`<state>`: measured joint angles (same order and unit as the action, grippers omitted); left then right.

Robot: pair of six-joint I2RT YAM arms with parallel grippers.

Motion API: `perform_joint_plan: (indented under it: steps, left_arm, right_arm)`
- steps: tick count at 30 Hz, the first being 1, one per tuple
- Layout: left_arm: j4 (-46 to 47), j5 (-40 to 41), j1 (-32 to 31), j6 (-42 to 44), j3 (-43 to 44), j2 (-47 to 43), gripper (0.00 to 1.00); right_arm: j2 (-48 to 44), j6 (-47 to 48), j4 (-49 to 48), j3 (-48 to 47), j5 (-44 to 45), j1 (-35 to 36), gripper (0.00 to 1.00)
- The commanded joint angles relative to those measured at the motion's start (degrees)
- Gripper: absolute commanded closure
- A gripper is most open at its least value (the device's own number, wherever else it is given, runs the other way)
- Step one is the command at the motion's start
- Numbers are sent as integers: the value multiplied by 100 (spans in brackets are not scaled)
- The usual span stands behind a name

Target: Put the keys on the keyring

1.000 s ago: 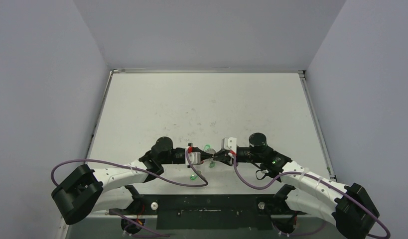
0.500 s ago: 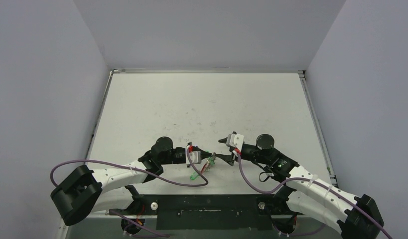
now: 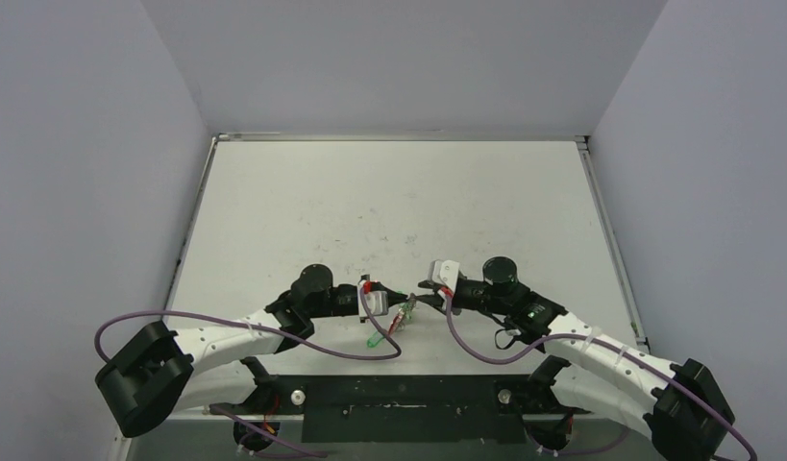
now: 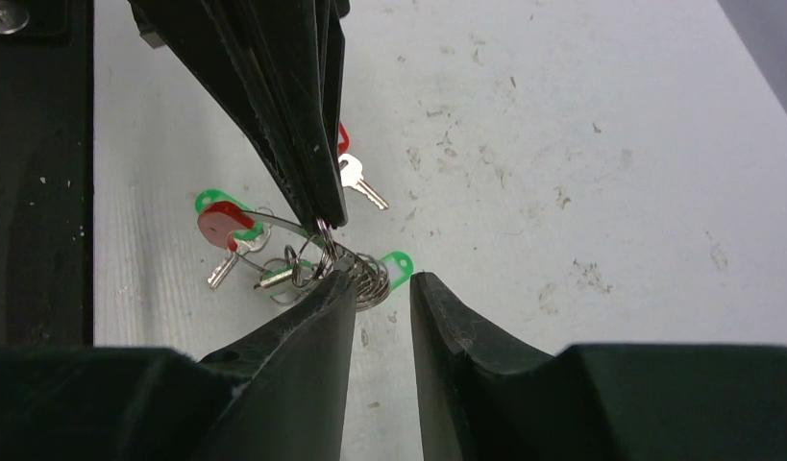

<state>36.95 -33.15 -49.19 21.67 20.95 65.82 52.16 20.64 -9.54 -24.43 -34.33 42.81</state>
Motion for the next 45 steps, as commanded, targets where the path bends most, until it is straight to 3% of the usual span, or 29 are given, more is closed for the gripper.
perform_joint_plan:
  steps: [1,6,20,25,29,31,32,35,37,45]
  left_arm:
    - [43,77,-29,46,129,-172,100]
    - [23,95,-29,40,129,-201,100]
    - [34,54,-30,4,161,-149,100]
    - [23,56,-29,-6,155,-166,100]
    - [23,56,-29,-24,142,-195,100]
    - [18,91,-29,-37,133,-233,100]
    - [3,138,-29,-45,125,-277,94]
    - [5,524,-24,-160,23,-532,64]
    - [48,825,-21,-309,-103,-757,52]
    - [-107,1670,-12,-676,-609,-1696,44]
  right_arm:
    - [139,186,92,-255,113,34,71]
    - [115,262,257,-245,58,40,71]
    - [531,-109,-846,-181,-380,288,72]
    - [669,-65,-878,-246,-426,365,82]
    - [714,2,-844,-280,-394,378,100]
    - [733,27,-699,-314,-290,378,100]
    - [734,32,-639,-329,-229,379,100]
    - [706,21,-551,-336,-84,378,100]
    - [664,4,-542,-322,-39,378,100]
    - [490,138,-34,-676,230,403,100]
